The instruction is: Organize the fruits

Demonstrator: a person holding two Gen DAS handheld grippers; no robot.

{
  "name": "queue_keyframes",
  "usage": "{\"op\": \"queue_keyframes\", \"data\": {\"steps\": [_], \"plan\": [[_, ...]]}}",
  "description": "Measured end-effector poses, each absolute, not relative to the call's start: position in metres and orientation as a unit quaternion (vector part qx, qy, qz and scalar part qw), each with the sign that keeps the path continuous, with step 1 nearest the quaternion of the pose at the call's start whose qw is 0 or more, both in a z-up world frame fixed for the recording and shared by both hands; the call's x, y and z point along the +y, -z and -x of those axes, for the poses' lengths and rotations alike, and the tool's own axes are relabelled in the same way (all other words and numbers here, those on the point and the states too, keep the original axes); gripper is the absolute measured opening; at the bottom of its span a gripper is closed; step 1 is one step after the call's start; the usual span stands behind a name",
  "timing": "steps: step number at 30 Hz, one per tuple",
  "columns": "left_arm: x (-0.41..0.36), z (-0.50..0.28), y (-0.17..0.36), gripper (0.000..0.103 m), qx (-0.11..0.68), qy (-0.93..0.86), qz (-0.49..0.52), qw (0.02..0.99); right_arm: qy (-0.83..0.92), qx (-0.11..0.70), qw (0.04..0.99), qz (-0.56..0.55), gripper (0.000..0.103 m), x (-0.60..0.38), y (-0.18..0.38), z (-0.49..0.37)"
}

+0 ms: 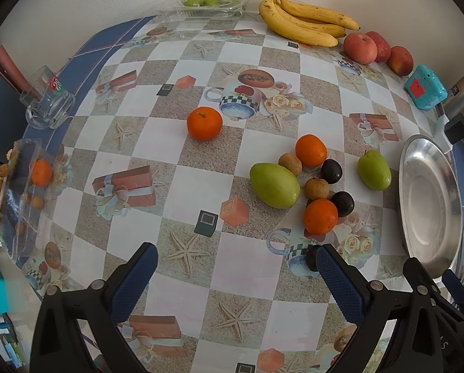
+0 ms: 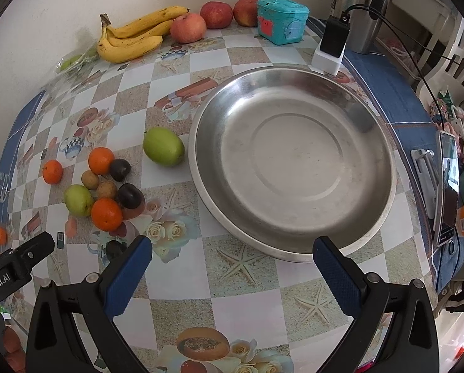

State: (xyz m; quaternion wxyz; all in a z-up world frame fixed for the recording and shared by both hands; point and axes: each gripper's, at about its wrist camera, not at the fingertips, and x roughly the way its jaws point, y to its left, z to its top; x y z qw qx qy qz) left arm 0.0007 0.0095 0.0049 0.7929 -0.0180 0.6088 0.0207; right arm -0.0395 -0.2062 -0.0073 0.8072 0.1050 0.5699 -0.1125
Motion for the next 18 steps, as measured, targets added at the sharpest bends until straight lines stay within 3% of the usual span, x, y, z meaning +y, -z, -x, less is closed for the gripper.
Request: {"op": "queue_keyframes", "data": {"steps": [18], "plan": [[0.0077, -0.0056, -0.0023, 0.103, 0.596, -0.024, 0.012, 0.802, 0.108, 0.573, 0.806, -0.1, 0.103, -0.2009, 0.0102, 0.0361]]}}
